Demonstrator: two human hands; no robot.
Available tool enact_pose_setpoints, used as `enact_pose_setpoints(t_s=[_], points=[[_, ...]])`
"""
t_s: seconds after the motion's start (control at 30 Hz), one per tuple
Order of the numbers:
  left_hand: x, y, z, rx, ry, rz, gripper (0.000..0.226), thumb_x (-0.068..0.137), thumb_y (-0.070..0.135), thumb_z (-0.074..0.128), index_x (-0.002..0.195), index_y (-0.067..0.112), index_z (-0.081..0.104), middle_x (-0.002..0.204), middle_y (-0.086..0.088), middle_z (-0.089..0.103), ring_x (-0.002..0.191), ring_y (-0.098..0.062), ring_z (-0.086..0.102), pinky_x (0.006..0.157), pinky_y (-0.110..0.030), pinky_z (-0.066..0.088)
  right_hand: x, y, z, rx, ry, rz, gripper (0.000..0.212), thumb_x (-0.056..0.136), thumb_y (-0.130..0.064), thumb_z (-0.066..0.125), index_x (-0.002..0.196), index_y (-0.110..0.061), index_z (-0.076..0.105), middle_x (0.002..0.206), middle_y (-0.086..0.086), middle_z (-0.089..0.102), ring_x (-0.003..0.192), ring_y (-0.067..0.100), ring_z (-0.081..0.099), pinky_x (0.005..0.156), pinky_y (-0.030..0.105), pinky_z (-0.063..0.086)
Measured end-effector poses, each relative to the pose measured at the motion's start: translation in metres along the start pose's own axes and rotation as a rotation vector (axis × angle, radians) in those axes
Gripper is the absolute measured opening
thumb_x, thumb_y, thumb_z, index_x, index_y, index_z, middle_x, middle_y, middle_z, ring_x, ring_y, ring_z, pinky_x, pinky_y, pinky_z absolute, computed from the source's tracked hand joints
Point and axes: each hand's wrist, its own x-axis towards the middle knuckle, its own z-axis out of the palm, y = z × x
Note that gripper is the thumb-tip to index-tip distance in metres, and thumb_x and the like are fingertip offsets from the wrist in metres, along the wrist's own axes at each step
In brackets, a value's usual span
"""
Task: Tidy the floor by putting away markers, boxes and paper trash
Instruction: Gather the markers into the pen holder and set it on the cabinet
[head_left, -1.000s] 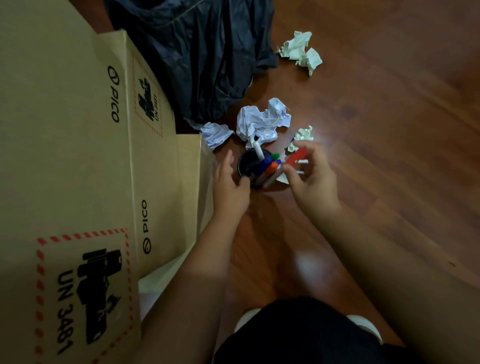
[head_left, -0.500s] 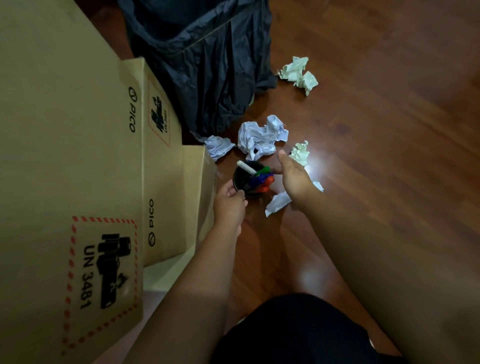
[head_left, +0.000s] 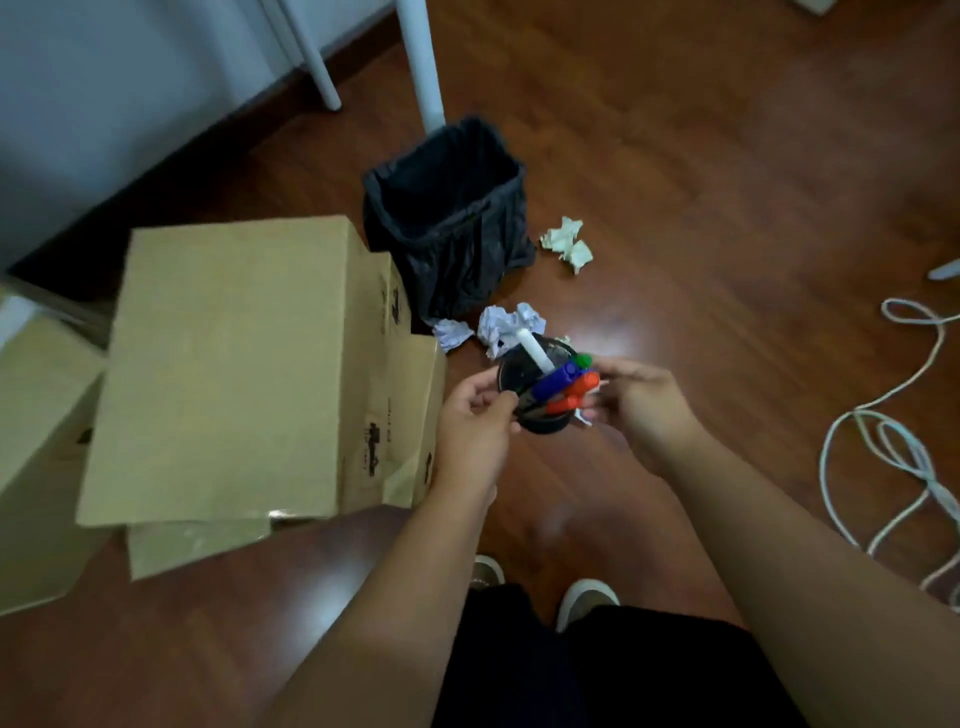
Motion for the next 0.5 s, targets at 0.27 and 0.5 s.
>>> enact_pose_setpoints(t_s=[0.27,0.5], points=[[-0.201,0.166,-0.064,-0.032,0.030,0.035,0.029,0.086,-0.005,0.063,0.095,0.021,0.073,0.067,0.008,0.072,0.053,-0.003,0.063,0.048,-0.018,0.050,-0.221,-0.147,0.002,-0.363,-0.376,-0.214,0.059,0.079,0.009,0.073,0.125,-0.027,0.062,0.092,-0.004,0.073,0.074,0.003,0.066,0.065,0.015,0.051],[-0.326,0.276,-0.169,-0.130,0.128,0.227,0.022,0.090,-0.003,0.061,0.103,0.013,0.069,0.088,-0.003,0.072,0.057,-0.004,0.061,0.054,-0.018,0.050,-0.345,-0.241,0.103,-0.491,-0.521,-0.527,0.066,0.073,-0.007,0.083,0.131,-0.026,0.058,0.105,0.005,0.070,0.092,0.011,0.067,0.079,0.028,0.054]])
